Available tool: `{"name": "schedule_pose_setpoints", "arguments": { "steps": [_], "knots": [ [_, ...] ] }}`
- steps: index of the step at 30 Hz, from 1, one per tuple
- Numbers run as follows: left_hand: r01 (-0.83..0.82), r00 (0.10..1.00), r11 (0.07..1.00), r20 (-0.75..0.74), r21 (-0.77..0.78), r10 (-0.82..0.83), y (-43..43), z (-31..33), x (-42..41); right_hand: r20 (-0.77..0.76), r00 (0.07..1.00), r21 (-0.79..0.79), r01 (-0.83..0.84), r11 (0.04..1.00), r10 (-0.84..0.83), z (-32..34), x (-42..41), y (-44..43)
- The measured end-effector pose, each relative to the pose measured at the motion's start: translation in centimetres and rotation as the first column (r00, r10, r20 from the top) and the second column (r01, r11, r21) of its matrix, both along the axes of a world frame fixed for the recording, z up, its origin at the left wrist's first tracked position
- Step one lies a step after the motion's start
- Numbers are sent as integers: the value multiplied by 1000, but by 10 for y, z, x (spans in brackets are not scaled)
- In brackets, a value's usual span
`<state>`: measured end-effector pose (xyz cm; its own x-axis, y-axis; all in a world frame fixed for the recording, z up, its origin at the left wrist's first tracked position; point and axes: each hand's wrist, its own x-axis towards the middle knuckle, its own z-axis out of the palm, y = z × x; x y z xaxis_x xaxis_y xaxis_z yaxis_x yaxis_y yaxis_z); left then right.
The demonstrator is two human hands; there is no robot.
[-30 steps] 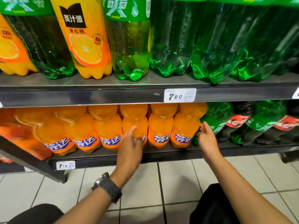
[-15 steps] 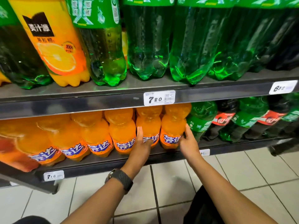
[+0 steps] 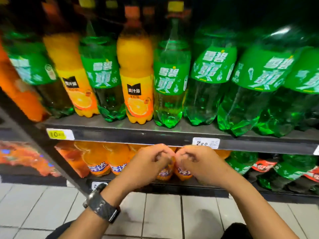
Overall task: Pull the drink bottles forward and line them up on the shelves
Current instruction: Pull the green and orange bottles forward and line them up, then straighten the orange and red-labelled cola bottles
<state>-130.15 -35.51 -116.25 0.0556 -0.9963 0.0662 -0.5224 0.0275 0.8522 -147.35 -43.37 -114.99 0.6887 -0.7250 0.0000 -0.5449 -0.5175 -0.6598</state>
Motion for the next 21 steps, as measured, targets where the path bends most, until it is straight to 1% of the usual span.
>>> {"name": "schedule_pose_setpoints", "arguments": {
  "steps": [3,4,7,11,13,15,17,19,21],
  "knots": [
    [-106,994,994,-25,-33,105,19,84,24,-43,997,-94,-66,993,62,95,29,15],
    [-132,991,990,-36,-50,130,26,114,32,-29,997,-92,-70,993,68,126,37,20],
    [-209,978,967,-18,-143,209,48,200,54,76,993,-61,-88,994,93,215,55,31],
    [-319,945,916,-14,-243,325,69,314,80,228,960,-191,-123,974,165,330,78,40],
    [-395,916,877,-48,-275,398,76,366,93,320,935,-178,-102,979,155,379,92,44],
    [-487,870,820,-81,-301,487,81,404,105,392,911,-143,-77,987,127,414,107,48],
    [-581,810,755,-122,-304,574,86,435,120,427,902,-82,-35,996,66,442,121,49],
    [-643,764,716,-162,-272,625,90,458,131,422,906,-19,-1,1000,9,461,133,49],
    [-671,741,707,-207,-222,638,95,474,142,375,927,12,24,1000,-27,476,143,53]
  ]
}}
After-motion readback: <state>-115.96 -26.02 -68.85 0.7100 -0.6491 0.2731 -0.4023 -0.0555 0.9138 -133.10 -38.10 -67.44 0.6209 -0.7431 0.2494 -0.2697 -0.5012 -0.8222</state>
